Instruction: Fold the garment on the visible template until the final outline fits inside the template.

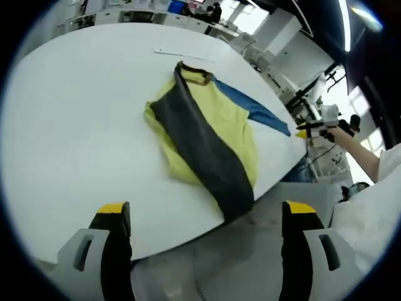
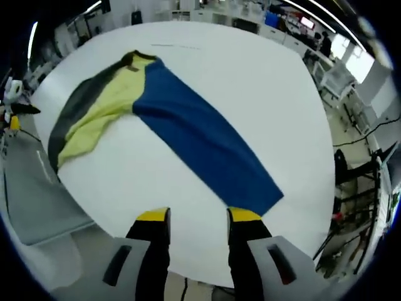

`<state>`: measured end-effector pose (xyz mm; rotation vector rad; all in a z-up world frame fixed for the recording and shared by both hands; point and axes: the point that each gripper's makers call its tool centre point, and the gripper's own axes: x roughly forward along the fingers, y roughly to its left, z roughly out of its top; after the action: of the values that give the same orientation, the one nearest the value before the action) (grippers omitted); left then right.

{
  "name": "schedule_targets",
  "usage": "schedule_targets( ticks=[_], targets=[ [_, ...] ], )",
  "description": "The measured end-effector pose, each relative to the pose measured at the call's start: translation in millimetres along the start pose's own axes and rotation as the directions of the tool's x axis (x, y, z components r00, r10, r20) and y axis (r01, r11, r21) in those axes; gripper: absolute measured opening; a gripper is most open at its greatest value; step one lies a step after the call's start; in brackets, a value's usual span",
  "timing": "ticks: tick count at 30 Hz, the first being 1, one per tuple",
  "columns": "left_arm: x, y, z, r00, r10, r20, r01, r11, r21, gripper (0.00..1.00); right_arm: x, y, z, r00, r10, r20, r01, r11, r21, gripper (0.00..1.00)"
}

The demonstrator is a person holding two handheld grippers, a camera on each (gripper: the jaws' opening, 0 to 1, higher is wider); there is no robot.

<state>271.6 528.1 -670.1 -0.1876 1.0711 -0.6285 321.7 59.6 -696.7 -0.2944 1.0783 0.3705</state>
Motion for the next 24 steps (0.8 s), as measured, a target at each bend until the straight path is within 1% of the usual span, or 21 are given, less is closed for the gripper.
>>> schedule_targets(
  ticks=[4, 12, 20, 24],
  targets=[
    [-1, 0.1, -0.4, 1.000, -0.001, 0.004, 0.001, 1.000, 0.001, 0.96, -4, 12, 1.5, 1.000, 0.023, 0.017, -0.023, 1.000, 0.013, 0.41],
    [-5, 0.1, -4.8, 1.000, -0.005, 0.006, 0.005, 1.000, 0.004, 0.96, -9, 35, -0.3, 0.997, 0.058, 0.054, -0.060, 0.997, 0.045, 0.42],
    [-9, 1.4, -7.5, 1.000, -0.001, 0.010, 0.001, 1.000, 0.007, 0.96, -15, 46, 0.1, 0.994, 0.056, 0.091, -0.061, 0.997, 0.054, 0.45],
    [-9, 0.0, -8.9, 1.000, -0.005, 0.012, 0.005, 1.000, 0.010, 0.96, -18, 54, 1.6, 0.992, 0.068, 0.110, -0.074, 0.996, 0.050, 0.47]
  ],
)
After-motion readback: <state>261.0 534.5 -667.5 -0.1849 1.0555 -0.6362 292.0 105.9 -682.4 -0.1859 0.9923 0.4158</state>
